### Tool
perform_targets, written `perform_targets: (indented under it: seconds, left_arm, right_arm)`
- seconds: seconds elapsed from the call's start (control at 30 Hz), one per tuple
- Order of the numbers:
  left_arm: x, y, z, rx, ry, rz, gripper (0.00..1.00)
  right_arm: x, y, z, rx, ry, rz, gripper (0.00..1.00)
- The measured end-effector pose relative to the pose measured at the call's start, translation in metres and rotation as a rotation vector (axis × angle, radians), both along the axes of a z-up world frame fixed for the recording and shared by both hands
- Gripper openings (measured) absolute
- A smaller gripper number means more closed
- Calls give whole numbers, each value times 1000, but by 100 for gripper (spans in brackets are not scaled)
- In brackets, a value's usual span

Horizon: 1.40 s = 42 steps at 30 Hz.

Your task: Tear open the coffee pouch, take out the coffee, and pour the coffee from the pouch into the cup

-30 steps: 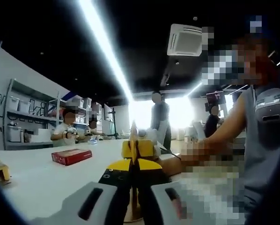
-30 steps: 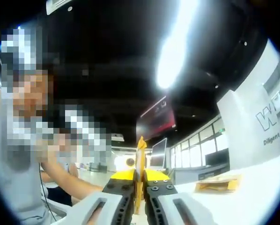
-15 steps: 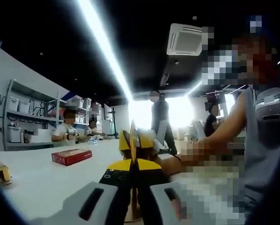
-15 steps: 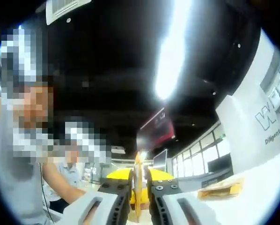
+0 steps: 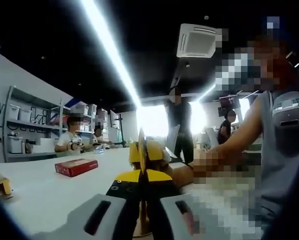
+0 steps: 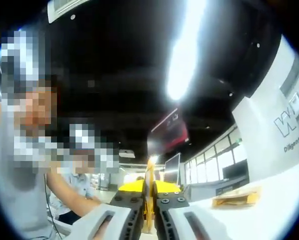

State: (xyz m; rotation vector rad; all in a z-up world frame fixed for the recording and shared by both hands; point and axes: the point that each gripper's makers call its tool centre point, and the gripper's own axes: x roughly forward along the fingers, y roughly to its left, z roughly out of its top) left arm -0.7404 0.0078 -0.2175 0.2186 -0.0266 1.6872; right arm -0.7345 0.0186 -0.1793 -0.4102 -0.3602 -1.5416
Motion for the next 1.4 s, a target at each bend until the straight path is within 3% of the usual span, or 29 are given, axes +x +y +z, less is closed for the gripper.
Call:
perform_targets:
  seconds: [0.23, 0.4, 0.53, 0.87, 1.23, 1.4]
  left_arm:
    - [-1, -1, 0, 0, 6, 1, 5]
    - [-2, -3, 3, 11, 9, 7, 5]
    - [-2, -2, 3, 9, 9, 8, 5]
    - [-4, -2, 3, 14, 6, 30, 14]
    - [-6, -3, 3, 8, 23, 42, 8]
    - [-4, -2, 2, 8, 11, 43, 11]
  right_arm:
    - [3, -2, 0, -12, 4, 8, 7]
    - [4, -5, -3, -1, 22, -7, 13]
    - [9, -8, -6, 17, 46, -18, 7]
    - [5, 0, 0, -15, 46, -37, 5]
    - [5, 0, 2, -6, 68, -48, 6]
    - [4, -2, 3, 35, 52, -85, 6]
